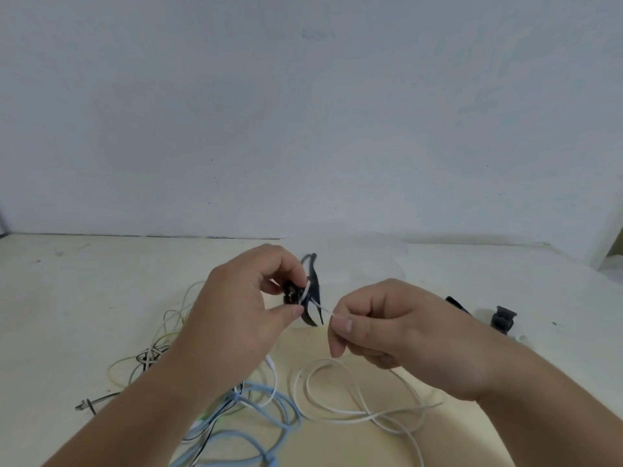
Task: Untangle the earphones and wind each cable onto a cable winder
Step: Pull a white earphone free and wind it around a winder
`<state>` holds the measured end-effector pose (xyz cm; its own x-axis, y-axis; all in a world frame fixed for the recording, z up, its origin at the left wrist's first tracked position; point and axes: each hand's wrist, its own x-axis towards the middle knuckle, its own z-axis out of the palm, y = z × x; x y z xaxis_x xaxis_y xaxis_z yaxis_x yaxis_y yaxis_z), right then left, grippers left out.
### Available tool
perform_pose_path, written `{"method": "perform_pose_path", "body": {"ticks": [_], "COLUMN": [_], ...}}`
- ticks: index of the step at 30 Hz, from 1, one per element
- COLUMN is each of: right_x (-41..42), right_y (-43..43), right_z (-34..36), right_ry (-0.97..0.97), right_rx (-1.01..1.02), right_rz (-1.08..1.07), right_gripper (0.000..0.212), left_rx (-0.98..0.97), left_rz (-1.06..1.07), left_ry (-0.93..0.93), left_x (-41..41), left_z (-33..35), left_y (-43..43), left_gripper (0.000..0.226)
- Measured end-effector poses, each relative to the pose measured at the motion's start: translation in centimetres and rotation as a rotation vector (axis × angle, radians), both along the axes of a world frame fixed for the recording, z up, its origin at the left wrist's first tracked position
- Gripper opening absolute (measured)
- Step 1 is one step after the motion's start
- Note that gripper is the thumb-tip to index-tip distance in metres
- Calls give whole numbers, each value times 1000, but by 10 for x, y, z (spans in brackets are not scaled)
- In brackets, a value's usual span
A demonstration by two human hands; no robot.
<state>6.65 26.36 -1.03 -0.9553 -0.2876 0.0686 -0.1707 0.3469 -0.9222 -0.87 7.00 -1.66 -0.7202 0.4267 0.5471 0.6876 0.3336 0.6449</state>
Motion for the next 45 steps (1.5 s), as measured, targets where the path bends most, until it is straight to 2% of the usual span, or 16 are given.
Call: {"method": "perform_pose_path", "body": {"ticks": [2, 5, 8, 12, 14, 17, 21, 23, 29, 33, 36, 40, 42, 45], "right_x": [3, 4, 1, -3, -4, -5, -3, -2, 2, 5, 5, 1, -1, -1], "right_y": [1, 6, 11, 12, 12, 10, 2, -1, 2, 1, 3, 5, 7, 7], "right_z": [5, 9, 8, 5, 2, -3, -8, -7, 2, 7, 10, 11, 9, 6], "right_ry": [62, 176, 308, 286, 203, 15, -97, -81, -25, 121, 248, 364, 350, 241], "right_rx": [-63, -61, 64, 54, 80, 229, 250, 205, 46, 33, 75, 117, 90, 76], "right_rz": [-40, -232, -458, -606, -580, -442, -123, -57, -23, -106, -288, -527, -581, -549], "right_gripper": [25, 27, 30, 30, 32, 35, 37, 37, 31, 26, 26, 28, 29, 31], "left_rx": [-132, -179, -118, 66, 164, 302, 442, 380, 110, -104, -141, -23, 98, 245], "left_rz": [-48, -150, -262, -447, -511, -512, -307, -188, 2, -40, -154, -351, -445, -522], "left_ry": [82, 39, -144, -321, -355, -340, -346, -293, -142, -6, -54, -236, -326, -401], "left_x": [4, 10, 15, 21, 20, 16, 9, 4, 0, 8, 15, 19, 19, 17], "left_z": [-3, -5, -1, 8, 9, 9, 7, 8, 4, -1, -1, 7, 11, 12], "left_y": [3, 6, 7, 7, 7, 8, 6, 3, -1, 4, 7, 6, 5, 5], "left_gripper": [41, 42, 40, 31, 33, 38, 34, 30, 44, 40, 40, 38, 34, 38]}}
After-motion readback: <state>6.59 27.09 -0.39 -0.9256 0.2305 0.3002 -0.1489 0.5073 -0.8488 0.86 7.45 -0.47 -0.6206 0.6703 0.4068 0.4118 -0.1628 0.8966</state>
